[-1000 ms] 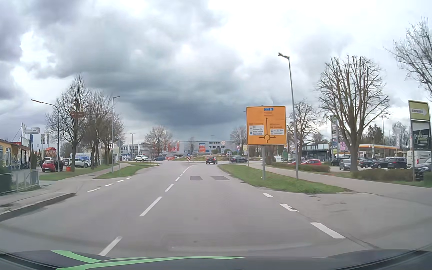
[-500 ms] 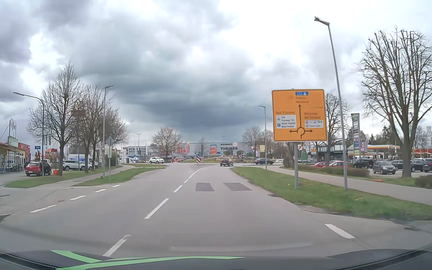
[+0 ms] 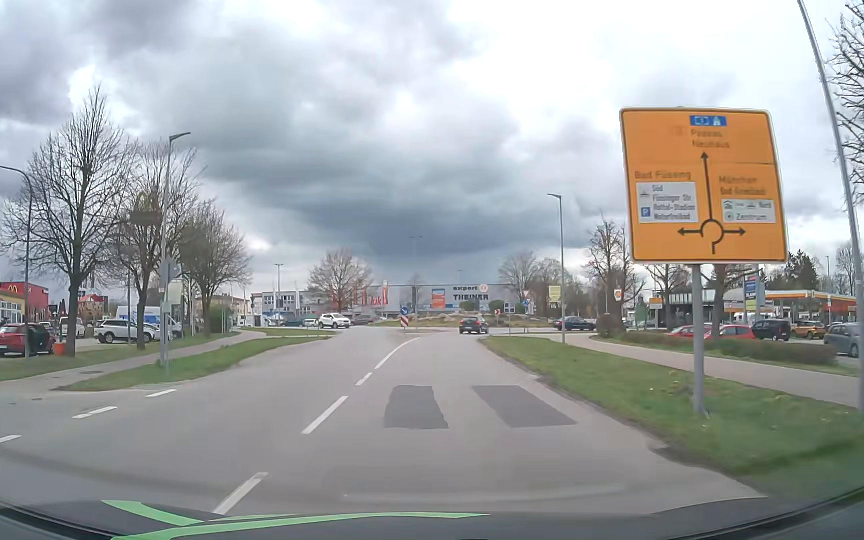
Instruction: Follow the waypoints while adhering to traffic rules and regulations
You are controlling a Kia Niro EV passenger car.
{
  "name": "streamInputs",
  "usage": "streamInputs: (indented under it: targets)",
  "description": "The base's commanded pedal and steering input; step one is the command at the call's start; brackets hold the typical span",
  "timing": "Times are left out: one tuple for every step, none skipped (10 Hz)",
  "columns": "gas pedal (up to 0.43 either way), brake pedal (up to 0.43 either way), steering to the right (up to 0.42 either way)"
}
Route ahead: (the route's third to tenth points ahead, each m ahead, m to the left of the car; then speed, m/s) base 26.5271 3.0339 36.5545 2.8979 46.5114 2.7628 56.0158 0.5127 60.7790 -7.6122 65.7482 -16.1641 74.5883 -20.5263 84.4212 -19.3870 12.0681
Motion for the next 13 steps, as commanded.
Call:
streamInputs:
  targets:
    - [0.008, 0.000, -0.006]
    - [0.000, 0.000, -0.005]
    - [0.000, 0.000, -0.005]
    - [0.000, 0.000, -0.004]
    - [0.000, 0.000, -0.002]
    - [0.000, 0.000, 0.000]
    - [0.000, 0.000, 0.001]
    - [0.000, 0.000, 0.002]
    - [0.000, 0.000, 0.004]
    - [0.000, 0.006, 0.007]
    - [0.000, 0.055, 0.010]
    - [0.000, 0.091, 0.013]
    - [0.000, 0.110, 0.016]
